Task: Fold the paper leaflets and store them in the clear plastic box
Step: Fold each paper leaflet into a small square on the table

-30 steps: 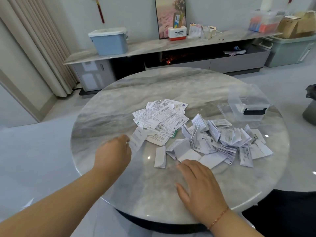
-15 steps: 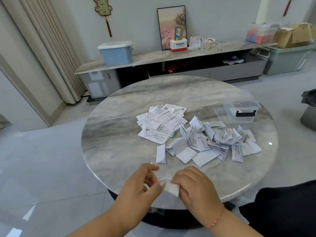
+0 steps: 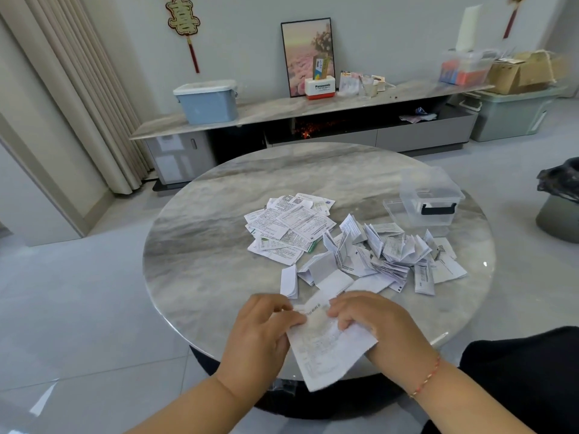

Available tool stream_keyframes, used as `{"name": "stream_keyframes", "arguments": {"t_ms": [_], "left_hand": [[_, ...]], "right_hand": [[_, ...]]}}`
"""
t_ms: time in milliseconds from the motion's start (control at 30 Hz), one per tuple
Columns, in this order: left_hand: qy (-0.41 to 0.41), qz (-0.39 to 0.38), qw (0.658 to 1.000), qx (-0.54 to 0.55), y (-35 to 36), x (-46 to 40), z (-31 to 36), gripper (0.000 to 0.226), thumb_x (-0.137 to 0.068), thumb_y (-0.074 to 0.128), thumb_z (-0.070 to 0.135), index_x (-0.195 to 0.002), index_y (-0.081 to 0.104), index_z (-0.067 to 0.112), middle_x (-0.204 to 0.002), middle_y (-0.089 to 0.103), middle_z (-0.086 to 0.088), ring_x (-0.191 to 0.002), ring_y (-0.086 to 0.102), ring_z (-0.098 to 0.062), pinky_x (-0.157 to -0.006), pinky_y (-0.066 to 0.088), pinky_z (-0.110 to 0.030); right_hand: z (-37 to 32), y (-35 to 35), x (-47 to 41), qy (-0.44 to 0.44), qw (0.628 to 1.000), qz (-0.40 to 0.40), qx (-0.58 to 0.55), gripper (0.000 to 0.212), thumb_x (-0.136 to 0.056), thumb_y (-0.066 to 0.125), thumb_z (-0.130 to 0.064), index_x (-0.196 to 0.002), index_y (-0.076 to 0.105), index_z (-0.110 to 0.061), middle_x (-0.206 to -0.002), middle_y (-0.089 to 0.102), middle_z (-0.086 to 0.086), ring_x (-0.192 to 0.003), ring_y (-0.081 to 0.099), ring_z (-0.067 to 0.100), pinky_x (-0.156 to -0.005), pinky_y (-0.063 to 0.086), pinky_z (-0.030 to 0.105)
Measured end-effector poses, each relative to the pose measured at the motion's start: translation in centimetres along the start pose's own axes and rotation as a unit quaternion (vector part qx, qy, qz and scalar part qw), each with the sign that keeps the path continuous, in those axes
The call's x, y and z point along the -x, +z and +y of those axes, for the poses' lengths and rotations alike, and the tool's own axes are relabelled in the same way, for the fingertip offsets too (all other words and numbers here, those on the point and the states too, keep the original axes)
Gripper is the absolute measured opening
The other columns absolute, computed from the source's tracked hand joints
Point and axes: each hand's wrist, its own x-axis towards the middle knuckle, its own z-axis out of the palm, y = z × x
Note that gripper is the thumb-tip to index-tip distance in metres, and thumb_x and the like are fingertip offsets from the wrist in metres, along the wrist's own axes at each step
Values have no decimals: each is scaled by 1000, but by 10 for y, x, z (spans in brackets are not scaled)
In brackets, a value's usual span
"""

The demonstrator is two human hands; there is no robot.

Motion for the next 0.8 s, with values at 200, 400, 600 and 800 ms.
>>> {"name": "stream_keyframes", "arguments": {"t_ms": [200, 400, 600, 800], "left_hand": [[-76, -188, 978, 57, 23, 38, -6, 24, -82, 57, 47, -90, 67, 26, -104, 58, 16, -97, 53, 0, -83, 46, -20], [-228, -112, 964, 80, 31, 40, 2, 28, -85, 59, 39, -61, 45, 36, -91, 52, 21, -95, 49, -1, -80, 36, -12], [-129, -32, 991, -28, 31, 45, 12, 33, -72, 61, 32, -102, 51, 22, -105, 51, 6, -96, 43, -12, -88, 32, -17], [-13, -176, 974, -141, 49, 54, 30, 71, -54, 66, 55, -115, 55, 21, -106, 58, 7, -89, 48, -15, -77, 32, -28]], "right_hand": [[28, 21, 21, 151, 971, -168, 73, 23, -68, 69, -19, -71, 59, -40, -87, 63, -8, -87, 53, 7, -77, 43, 20], [16, 23, 13, 308, 950, -45, 39, 59, -81, 68, -25, -132, 39, -30, -67, 60, -10, -66, 53, -1, -67, 39, 10], [12, 33, 13, 319, 938, -38, 129, 49, -83, 57, -21, -127, 37, -27, -61, 50, -11, -68, 50, 8, -56, 36, 16], [-1, 33, 7, 349, 932, -34, 86, 26, -79, 58, -26, -100, 45, -33, -66, 57, -8, -71, 56, 11, -64, 43, 23]]}}
